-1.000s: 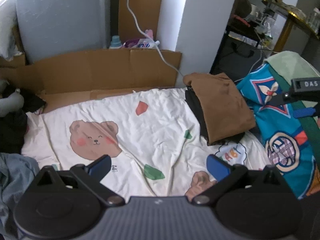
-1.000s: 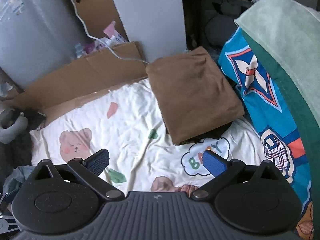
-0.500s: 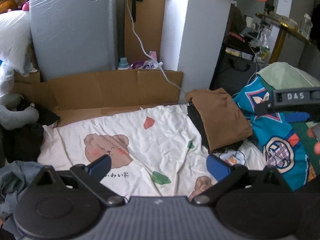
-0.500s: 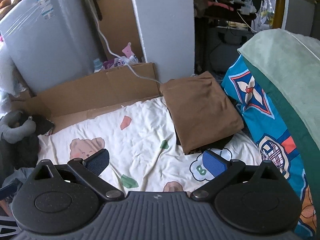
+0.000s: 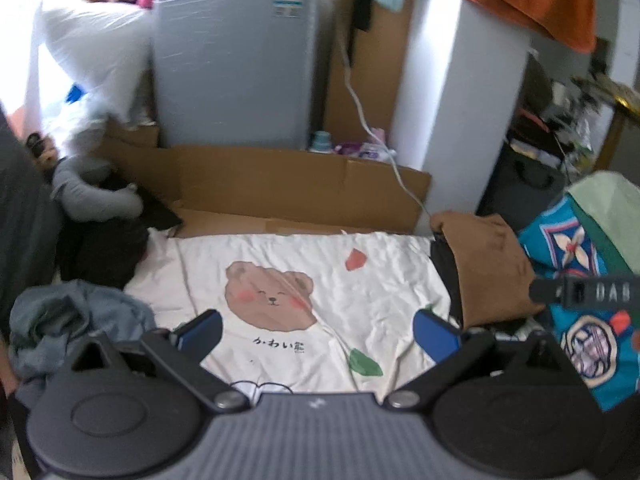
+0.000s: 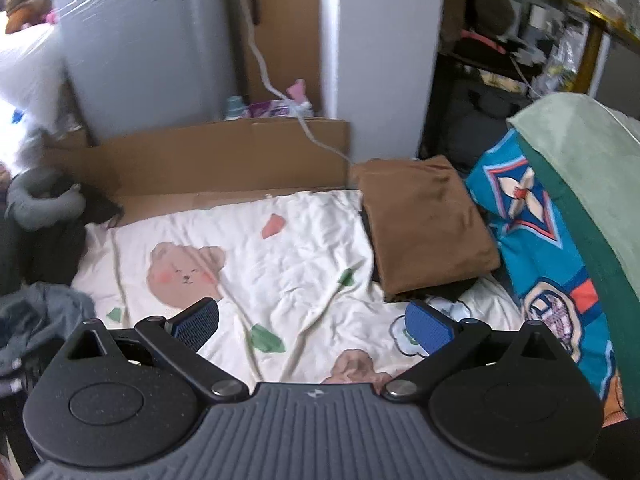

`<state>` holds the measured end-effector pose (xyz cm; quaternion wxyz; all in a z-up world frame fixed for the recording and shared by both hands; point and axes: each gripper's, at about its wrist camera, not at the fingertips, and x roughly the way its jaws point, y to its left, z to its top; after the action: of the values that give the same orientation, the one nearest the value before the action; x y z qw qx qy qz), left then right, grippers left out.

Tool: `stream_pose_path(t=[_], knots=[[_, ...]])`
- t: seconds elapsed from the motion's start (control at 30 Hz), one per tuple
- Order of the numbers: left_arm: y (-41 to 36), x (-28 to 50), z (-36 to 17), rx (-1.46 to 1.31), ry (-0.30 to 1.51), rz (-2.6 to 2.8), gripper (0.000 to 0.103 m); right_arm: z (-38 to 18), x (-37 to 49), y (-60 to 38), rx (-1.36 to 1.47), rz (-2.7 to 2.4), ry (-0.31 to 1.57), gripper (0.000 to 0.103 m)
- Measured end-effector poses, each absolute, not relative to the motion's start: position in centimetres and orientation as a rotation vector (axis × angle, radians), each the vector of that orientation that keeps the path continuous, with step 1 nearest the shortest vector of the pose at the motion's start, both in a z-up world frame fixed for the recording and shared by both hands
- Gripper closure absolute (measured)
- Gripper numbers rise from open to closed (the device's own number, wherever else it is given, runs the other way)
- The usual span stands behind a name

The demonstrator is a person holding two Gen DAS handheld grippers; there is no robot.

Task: Fold clothes

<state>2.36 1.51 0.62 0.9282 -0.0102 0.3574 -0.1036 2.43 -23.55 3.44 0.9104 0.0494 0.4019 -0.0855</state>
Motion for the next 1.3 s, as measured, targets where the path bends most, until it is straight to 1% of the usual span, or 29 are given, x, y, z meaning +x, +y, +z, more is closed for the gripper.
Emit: stream_pose_path(t=[0.2, 0.4, 0.57, 1.3], knots=[[1.5, 0.7, -0.5, -0.012, 0.752, -0.160, 0.000, 2.4, -0.2, -21.6, 0.042, -0.125, 0.791, 0.000], [1.1, 0.2, -1.6, -0.056, 0.784, -0.125, 0.000, 1.3, -0.5, -21.9, 0.083, -0.100, 0.827, 0.000], [0.8, -0.5, -2.5, -0.093, 0.807, -0.101, 0.000, 0.6, -0.5, -21.3, 0.040, -0.062, 0.818, 0.001], [0.4, -2.9, -4.1, -0.072, 0.882, 0.023, 0.000, -0.7, -3.4, -19.8, -0.026, 0.045, 0.847, 0.001]])
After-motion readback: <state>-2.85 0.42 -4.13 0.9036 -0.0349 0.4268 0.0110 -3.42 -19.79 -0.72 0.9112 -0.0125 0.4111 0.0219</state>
